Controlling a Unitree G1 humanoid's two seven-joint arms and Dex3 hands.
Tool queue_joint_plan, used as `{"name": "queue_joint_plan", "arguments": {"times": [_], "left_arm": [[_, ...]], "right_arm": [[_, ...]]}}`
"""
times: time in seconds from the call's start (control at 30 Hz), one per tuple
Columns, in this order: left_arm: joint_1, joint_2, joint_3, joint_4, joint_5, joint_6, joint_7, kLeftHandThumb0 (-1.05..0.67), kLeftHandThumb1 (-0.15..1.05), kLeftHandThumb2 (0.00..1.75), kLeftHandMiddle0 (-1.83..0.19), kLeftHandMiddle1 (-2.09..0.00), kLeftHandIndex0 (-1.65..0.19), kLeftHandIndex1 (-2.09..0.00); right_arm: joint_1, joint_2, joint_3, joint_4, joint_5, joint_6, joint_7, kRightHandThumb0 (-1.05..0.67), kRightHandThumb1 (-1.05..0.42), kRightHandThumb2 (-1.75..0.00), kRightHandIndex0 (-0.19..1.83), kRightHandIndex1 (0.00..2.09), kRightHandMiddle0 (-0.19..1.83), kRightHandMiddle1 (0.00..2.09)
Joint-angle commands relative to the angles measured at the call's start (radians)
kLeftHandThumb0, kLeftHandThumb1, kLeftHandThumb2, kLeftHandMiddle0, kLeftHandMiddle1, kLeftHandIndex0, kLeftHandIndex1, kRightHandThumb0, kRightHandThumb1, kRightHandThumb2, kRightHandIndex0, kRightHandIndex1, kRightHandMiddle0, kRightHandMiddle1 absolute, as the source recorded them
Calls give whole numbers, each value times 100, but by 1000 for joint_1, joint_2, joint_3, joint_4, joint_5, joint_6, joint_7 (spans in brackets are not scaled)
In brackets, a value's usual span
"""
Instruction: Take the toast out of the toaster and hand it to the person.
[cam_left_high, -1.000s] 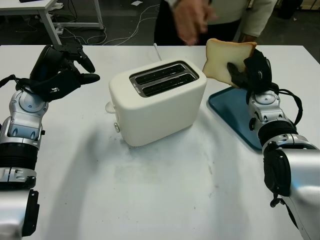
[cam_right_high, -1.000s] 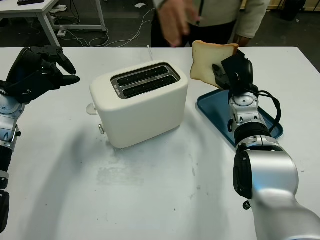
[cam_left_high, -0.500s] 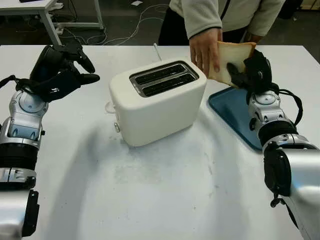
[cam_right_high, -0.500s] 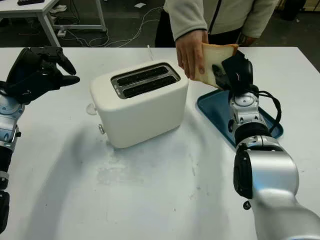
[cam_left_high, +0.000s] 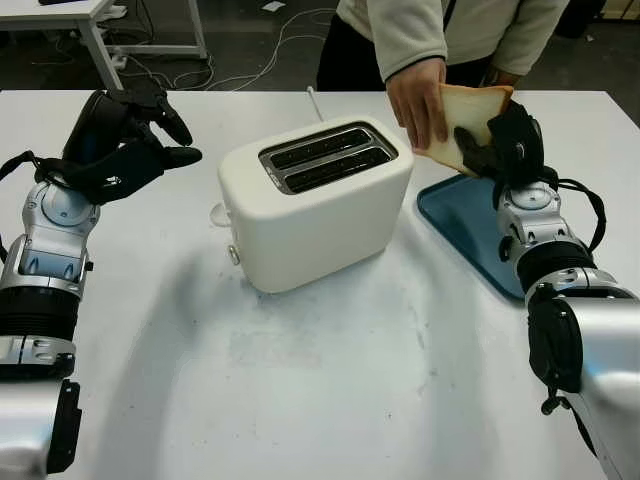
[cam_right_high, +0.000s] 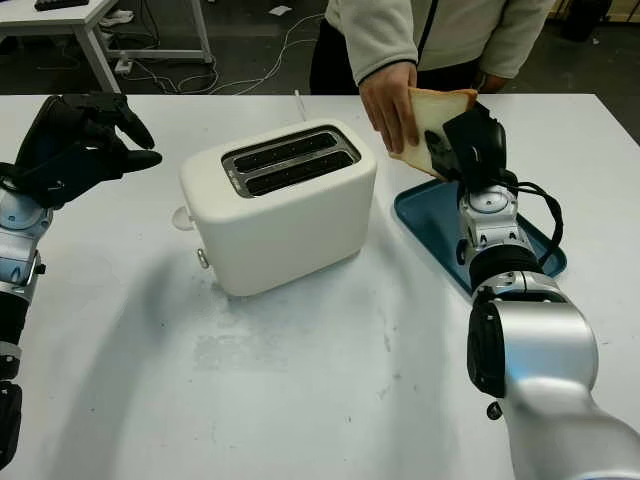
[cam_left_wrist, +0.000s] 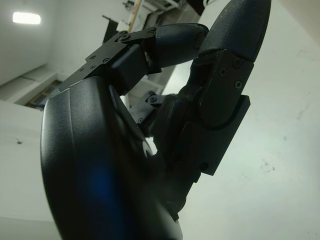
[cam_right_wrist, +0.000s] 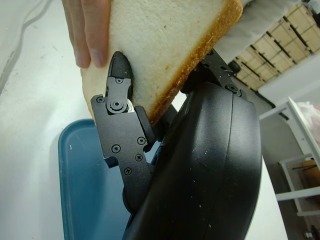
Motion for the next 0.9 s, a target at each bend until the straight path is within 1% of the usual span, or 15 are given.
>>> {"name": "queue_joint_plan", "arguments": {"times": [0.0, 0.2, 0.3, 0.37, 0.4, 0.43, 0.47, 0.5, 0.53, 0.57, 0.6, 0.67, 0.7, 0.77, 0.87], "left_arm": [[7, 2, 0, 9, 0, -17, 6, -105, 83, 1, -104, -119, -91, -123], [10, 1, 2, 10, -3, -19, 6, -105, 83, 0, -104, -119, -90, -123], [11, 0, 3, 6, -5, -6, 3, -105, 82, 0, -105, -119, -90, -123], [12, 1, 3, 5, -3, -2, 2, -105, 82, 0, -105, -118, -90, -123], [12, 2, 2, 7, -3, -5, 2, -105, 82, 0, -105, -118, -90, -123], [11, 3, 2, 10, -4, -9, 1, -105, 82, 0, -104, -118, -90, -123], [11, 4, 1, 11, -3, -8, 0, -105, 83, 0, -104, -118, -90, -123], [12, 5, 0, 11, -2, -6, -2, -105, 83, 0, -104, -118, -90, -123], [12, 6, 0, 8, -1, -3, -3, -105, 83, 0, -104, -118, -89, -123], [13, 6, 0, 9, 0, -5, -3, -105, 83, 0, -104, -118, -89, -123], [14, 6, 0, 9, -1, -7, -2, -105, 83, 0, -104, -118, -89, -123], [16, 5, 1, 11, -2, -12, 0, -105, 83, 0, -104, -118, -90, -123], [18, 4, 2, 10, -3, -11, 0, -105, 83, 0, -104, -118, -90, -123], [24, 5, 4, 10, -3, -14, 3, -105, 82, 0, -104, -118, -90, -123], [36, 3, 10, 11, -9, -16, 7, -105, 82, 0, -105, -118, -90, -123]], "right_arm": [[-1, -7, 4, 0, -3, -4, -9, -23, -92, -41, 84, 175, 56, 175], [4, -6, 16, -2, -17, -12, -16, -21, -92, -42, 83, 175, 55, 175], [5, -7, 31, -2, -33, -12, -26, -22, -92, -42, 81, 175, 55, 175], [13, -5, 38, -4, -44, -39, -43, -24, -92, -37, 80, 175, 53, 175], [22, -1, 34, -6, -43, -74, -58, -26, -92, -34, 79, 175, 52, 175], [29, 3, 29, -8, -39, -101, -69, -32, -92, -26, 74, 175, 49, 171], [32, 5, 21, -9, -28, -111, -56, -42, -92, -19, 64, 169, 48, 149], [32, 4, 17, -8, -20, -115, -38, -53, -92, -16, 49, 114, 45, 92], [33, -2, 25, -10, -24, -116, -11, -58, -92, -15, 49, 77, 48, 56], [35, -13, 45, -12, -44, -123, 13, -70, -92, -17, 37, 39, 38, 24], [37, -23, 61, -15, -58, -128, 34, -79, -92, -20, 29, 23, 29, 12], [43, -35, 70, -23, -62, -146, 72, -96, -92, -18, 10, 5, 8, 3], [51, -42, 70, -29, -58, -174, 91, -99, -92, -14, 5, 2, 4, 1], [75, -61, 78, -41, -64, -251, 117, -99, -86, -5, 1, 1, 1, 0], [105, -88, 88, -67, -74, -337, 123, -102, -81, -1, 0, 0, 0, 0]]}}
